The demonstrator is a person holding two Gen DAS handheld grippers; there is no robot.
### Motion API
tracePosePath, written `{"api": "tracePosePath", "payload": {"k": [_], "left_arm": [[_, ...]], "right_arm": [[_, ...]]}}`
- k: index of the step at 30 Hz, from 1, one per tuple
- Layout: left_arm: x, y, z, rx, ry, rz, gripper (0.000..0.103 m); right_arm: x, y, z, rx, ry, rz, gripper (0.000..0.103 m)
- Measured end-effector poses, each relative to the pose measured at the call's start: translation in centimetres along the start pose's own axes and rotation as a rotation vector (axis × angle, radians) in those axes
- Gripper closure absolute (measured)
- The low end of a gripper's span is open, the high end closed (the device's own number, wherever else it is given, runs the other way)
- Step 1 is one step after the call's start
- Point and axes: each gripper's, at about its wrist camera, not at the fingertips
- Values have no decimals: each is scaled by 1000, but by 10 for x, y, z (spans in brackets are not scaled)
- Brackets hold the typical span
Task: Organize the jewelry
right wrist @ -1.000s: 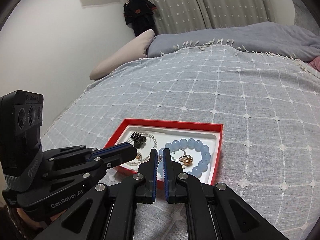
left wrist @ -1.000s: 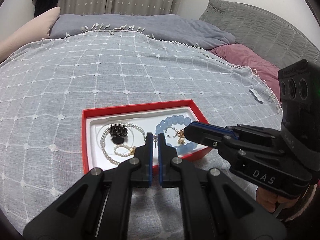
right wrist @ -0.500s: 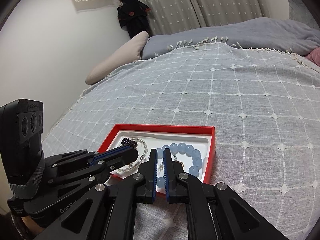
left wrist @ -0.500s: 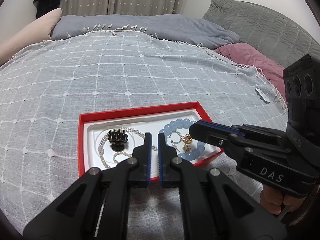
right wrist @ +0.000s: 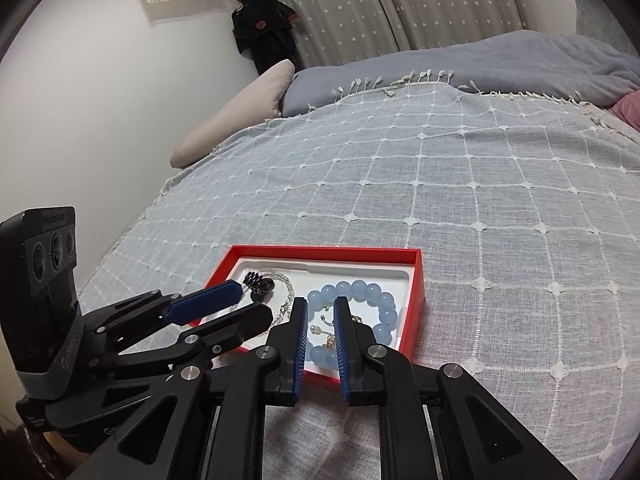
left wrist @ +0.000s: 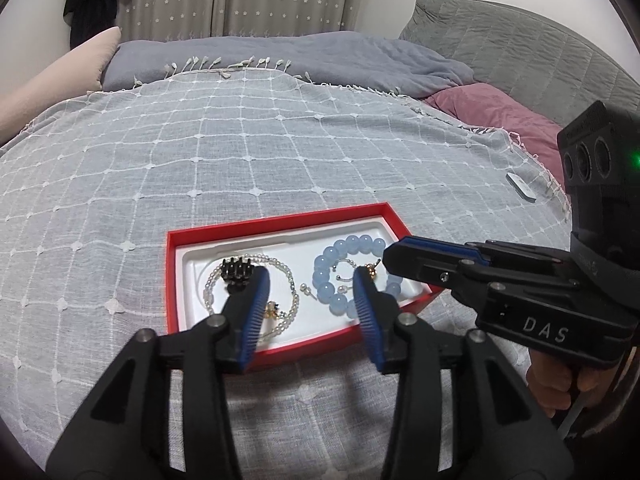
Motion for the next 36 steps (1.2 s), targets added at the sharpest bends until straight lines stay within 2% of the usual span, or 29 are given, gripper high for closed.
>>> {"api": "tracePosePath", "payload": {"k": [9, 15, 17, 19, 20, 29, 36], "left_arm": [[6, -14, -10, -2, 5, 79, 26], [4, -16, -21, -54, -11, 125, 20], [2, -16, -25, -81, -26, 135, 19], [0, -17, -29, -104, -42, 138, 18], [-1, -18, -31, -112, -49, 139, 16], [-7, -28, -42, -140, -64, 152, 12], [-13, -31, -50, -172, -75, 176, 3]], "right_arm": [[-6, -19, -6, -2, -20, 8, 82], [-17, -27, -16, -20, -55, -14, 78], [-20, -29, -20, -29, -67, -32, 71], [-22, -31, -23, -31, -68, -51, 34], [-22, -33, -25, -21, -63, -56, 30], [-33, -40, -33, -43, -103, -120, 26], [-28, -36, -41, -100, -84, -239, 19]]}}
Point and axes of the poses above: each gripper's, at about its wrist camera, not at the fingertips, and y roughly the way its jaws point, x to its right, z to its top, and after that the axes turned 3 degrees about -z, right-handed
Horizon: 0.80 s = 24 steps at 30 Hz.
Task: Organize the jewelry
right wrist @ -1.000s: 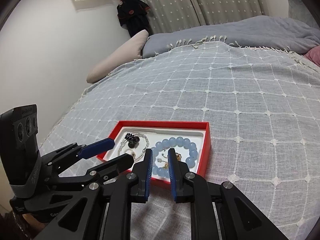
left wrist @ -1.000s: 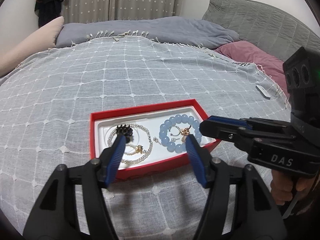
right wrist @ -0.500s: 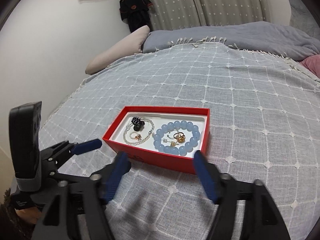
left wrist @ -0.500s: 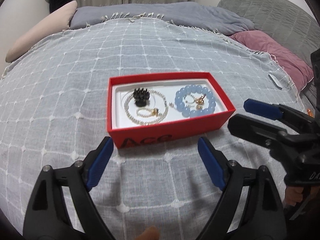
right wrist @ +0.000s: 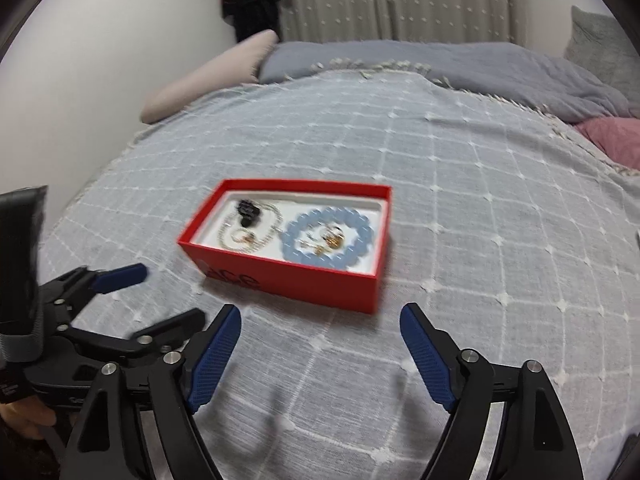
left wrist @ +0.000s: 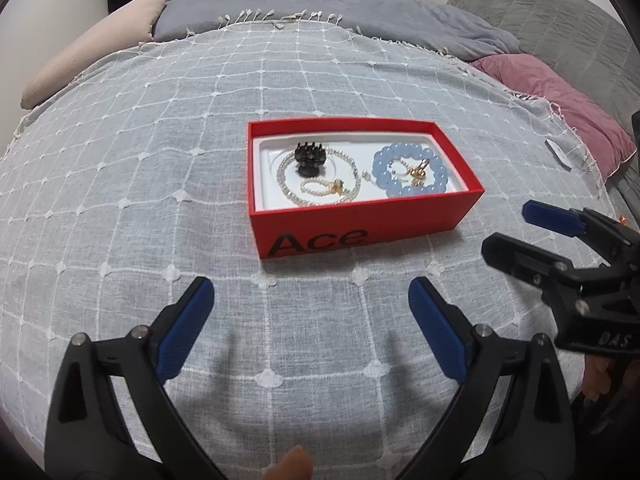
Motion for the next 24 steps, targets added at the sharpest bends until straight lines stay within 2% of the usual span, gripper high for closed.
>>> {"api": "tracePosePath", "payload": {"k": [3, 7, 16, 24], "left_arm": [[-1, 3, -4, -31, 0, 37, 2], [-2, 6, -8, -59, -10, 70, 2], [-2, 3, -7, -44, -39, 134, 2], [0, 4, -7, -41, -31, 145, 2]], "right_arm": [[4, 7, -5, -51, 22, -96, 18], [5, 11, -8, -82, 14, -151, 17], [2, 15, -15, -125, 5, -183, 17], [1, 18, -16, -138, 3, -187, 17]]}}
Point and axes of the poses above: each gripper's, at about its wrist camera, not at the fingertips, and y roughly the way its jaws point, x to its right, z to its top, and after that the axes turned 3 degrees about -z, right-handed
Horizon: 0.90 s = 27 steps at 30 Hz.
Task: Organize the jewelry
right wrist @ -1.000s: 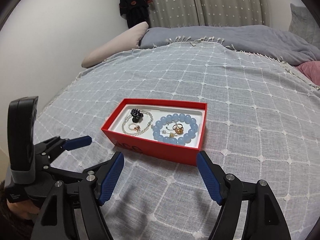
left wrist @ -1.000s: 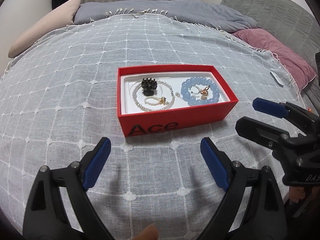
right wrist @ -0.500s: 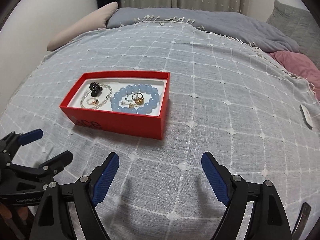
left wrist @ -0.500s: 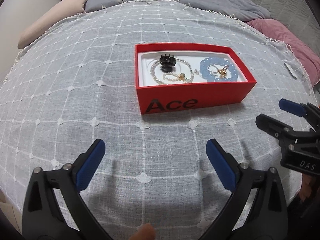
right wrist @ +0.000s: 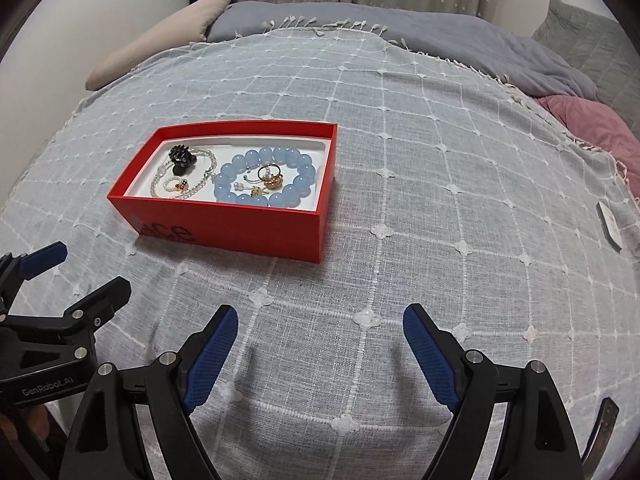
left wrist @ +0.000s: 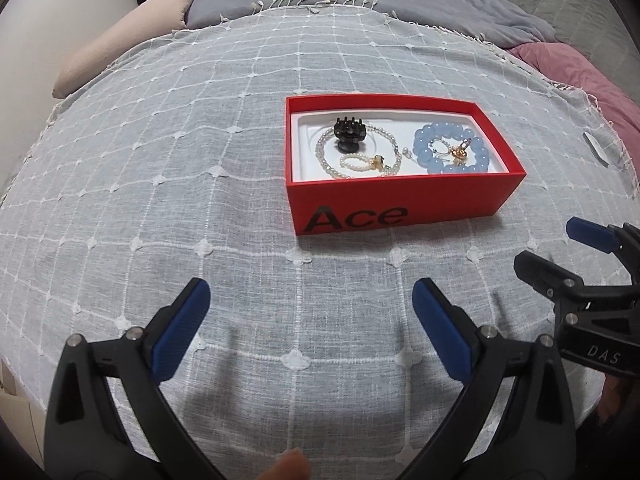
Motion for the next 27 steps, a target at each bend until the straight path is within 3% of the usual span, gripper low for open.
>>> {"api": "tracePosePath", "payload": {"k": [27], "left_arm": [[3, -4, 0, 19, 15, -11, 2]], "right_arm": [[-2, 2, 0, -6, 0, 3, 17]]}}
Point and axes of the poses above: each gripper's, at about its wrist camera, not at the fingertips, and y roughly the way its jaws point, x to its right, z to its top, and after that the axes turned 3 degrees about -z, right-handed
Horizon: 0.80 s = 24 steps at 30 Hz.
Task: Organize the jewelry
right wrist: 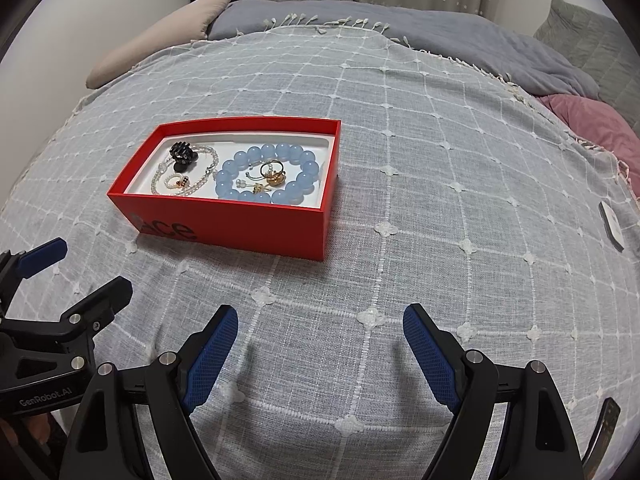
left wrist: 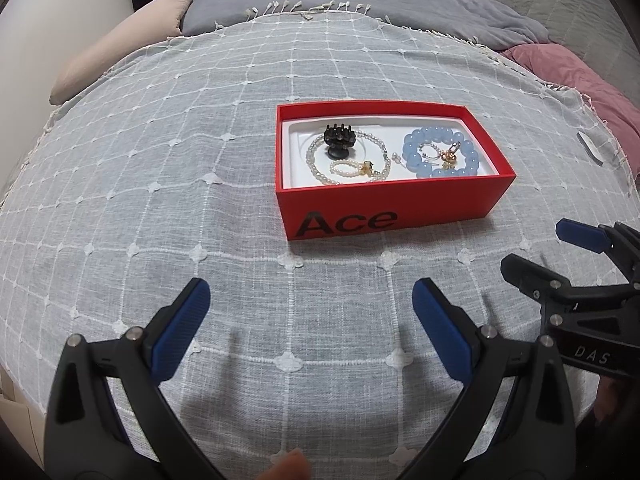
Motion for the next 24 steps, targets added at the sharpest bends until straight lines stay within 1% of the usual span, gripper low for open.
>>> {"api": "tracePosePath", "payload": {"k": [24], "left_arm": [[1, -1, 0, -1, 1, -1, 2]], "right_arm": [[4, 2, 1, -1, 14, 4, 17]]}}
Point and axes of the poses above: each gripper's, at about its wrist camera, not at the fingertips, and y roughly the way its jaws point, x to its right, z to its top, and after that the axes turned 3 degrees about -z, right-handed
